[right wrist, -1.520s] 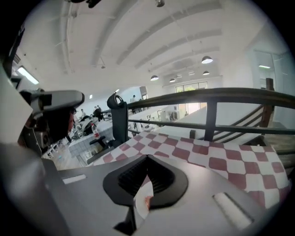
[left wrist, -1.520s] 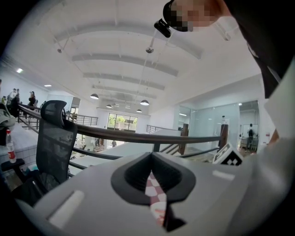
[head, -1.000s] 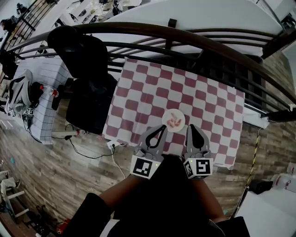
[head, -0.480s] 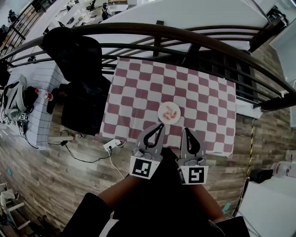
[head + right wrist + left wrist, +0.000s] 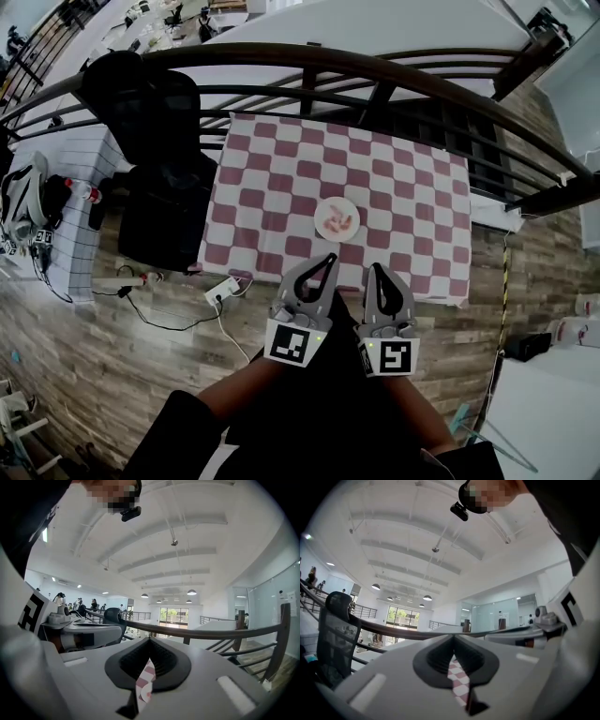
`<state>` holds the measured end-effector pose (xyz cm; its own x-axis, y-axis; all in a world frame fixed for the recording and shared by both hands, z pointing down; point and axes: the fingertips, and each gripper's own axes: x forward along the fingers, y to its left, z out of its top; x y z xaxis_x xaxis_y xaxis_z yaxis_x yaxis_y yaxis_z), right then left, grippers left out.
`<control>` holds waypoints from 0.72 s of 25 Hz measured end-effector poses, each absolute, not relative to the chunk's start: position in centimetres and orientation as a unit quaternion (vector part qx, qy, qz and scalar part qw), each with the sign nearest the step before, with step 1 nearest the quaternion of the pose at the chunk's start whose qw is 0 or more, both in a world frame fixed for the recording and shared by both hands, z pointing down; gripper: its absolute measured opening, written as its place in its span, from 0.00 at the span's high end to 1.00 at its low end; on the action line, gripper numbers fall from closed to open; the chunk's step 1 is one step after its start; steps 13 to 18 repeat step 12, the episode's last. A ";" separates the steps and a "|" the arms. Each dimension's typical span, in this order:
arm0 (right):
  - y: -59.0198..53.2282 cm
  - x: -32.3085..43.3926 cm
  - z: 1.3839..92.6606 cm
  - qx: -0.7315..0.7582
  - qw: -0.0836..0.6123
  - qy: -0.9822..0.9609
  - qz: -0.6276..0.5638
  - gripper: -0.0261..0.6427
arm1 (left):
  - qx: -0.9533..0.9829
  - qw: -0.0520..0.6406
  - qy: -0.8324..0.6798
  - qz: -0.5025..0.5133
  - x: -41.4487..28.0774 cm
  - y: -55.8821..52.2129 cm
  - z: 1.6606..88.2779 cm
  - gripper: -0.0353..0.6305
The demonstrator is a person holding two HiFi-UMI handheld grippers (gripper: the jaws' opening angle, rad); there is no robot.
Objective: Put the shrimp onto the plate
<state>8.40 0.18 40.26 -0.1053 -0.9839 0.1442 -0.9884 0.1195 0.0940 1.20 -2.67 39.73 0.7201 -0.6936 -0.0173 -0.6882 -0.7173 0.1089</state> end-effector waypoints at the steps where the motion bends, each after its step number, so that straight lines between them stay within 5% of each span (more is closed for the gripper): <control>1: 0.5 8.3 40.4 0.663 0.088 -0.743 0.012 0.97 | 0.926 0.049 -0.373 -0.028 1.2 -2.3 39.7 0.94; 18: 3.2 7.9 41.4 0.663 0.088 -0.742 0.036 0.97 | 0.935 0.057 -0.351 -0.008 2.1 1.2 41.1 0.94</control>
